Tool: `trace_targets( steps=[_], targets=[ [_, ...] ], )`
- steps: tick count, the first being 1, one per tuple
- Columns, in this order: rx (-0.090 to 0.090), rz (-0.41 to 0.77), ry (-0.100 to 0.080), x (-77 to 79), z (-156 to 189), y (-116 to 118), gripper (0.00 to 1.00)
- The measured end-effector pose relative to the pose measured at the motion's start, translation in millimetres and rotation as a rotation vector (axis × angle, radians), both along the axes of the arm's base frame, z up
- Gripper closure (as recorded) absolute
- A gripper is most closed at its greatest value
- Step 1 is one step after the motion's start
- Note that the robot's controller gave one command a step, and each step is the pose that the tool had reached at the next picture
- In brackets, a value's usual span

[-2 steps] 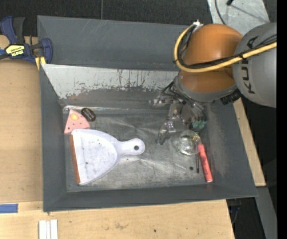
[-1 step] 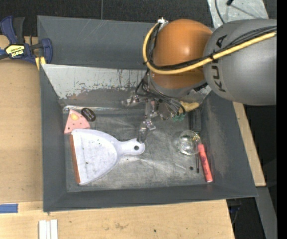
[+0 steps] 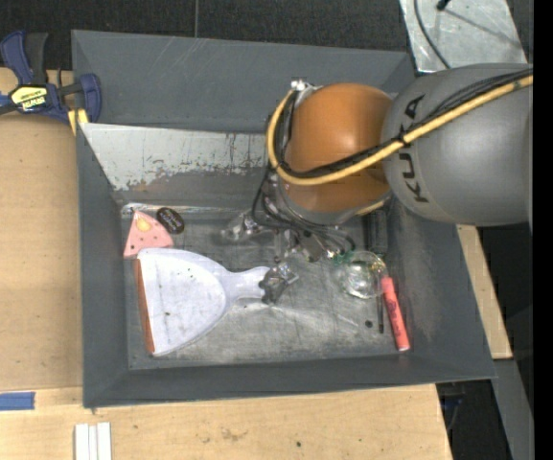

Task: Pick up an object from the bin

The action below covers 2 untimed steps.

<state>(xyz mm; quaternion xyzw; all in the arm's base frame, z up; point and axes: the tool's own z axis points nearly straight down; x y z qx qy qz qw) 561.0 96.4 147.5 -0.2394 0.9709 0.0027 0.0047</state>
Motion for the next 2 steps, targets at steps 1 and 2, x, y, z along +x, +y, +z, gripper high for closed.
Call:
trace_targets(
  steps=[1,2],
  targets=[
    [-0.009,0.054,0.011,-20.8,-24,-42,0.0],
    [-0.009,0.247,0.004,-20.3,-27,-26,0.0]
  ],
)
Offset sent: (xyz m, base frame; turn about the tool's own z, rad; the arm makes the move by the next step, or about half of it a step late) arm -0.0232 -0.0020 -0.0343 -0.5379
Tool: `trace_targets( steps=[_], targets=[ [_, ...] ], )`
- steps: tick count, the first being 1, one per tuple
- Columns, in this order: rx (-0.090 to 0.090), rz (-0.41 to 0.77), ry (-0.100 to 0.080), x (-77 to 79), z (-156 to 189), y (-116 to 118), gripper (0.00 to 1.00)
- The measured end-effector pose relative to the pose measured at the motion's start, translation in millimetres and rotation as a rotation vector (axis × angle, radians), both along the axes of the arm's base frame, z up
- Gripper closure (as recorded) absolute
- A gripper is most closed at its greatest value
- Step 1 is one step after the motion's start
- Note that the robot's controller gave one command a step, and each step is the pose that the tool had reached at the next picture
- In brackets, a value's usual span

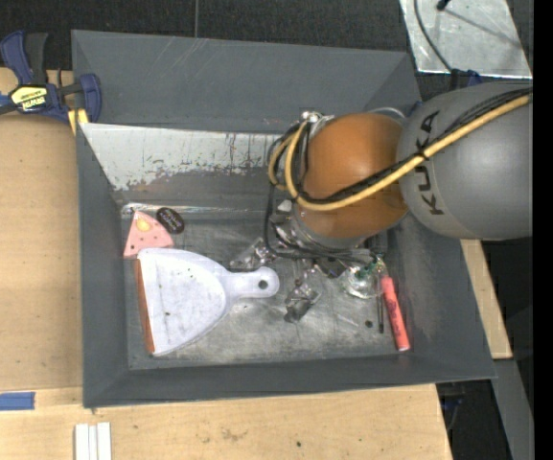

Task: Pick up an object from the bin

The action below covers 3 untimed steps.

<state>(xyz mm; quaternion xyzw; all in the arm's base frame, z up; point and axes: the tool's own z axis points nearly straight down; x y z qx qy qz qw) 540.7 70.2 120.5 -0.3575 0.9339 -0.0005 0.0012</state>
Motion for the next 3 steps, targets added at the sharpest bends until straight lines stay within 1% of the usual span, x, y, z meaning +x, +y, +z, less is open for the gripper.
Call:
trace_targets(
  steps=[1,2,3],
  targets=[
    [0.001,0.242,-0.012,25.0,-30,-2,0.0],
    [0.014,0.272,-0.024,62.6,-40,33,1.0],
    [0.014,0.271,-0.024,62.6,-40,33,1.0]
  ],
)
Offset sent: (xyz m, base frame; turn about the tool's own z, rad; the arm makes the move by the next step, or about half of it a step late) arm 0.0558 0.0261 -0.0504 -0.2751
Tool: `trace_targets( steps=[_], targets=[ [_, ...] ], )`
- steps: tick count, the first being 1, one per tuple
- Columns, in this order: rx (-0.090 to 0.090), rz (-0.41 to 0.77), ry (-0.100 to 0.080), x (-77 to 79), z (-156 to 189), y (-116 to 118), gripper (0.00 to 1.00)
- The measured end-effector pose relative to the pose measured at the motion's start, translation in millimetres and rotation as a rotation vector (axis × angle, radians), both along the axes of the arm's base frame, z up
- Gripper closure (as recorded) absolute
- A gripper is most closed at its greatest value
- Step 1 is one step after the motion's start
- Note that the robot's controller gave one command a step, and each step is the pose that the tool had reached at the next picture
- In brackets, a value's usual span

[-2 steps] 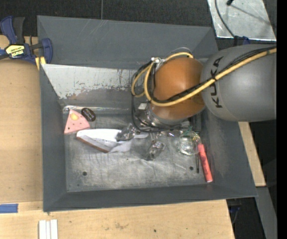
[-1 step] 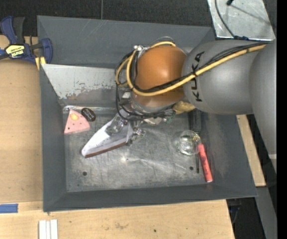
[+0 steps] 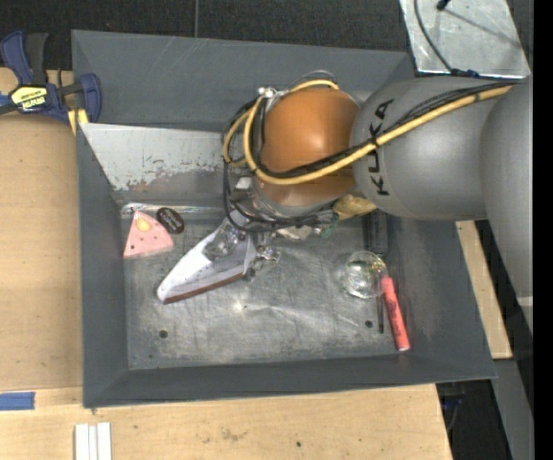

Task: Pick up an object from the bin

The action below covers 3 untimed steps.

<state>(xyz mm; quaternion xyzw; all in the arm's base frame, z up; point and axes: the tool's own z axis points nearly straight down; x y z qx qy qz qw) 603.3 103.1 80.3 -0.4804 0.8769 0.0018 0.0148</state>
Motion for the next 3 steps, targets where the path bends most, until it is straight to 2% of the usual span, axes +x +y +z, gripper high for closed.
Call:
trace_targets(
  steps=[1,2,3],
  targets=[
    [-0.015,-0.052,0.022,-0.2,119,3,1.0],
    [-0.015,-0.052,0.023,-0.3,119,3,1.0],
    [-0.016,-0.062,0.029,-1.8,163,3,1.0]
  ],
)
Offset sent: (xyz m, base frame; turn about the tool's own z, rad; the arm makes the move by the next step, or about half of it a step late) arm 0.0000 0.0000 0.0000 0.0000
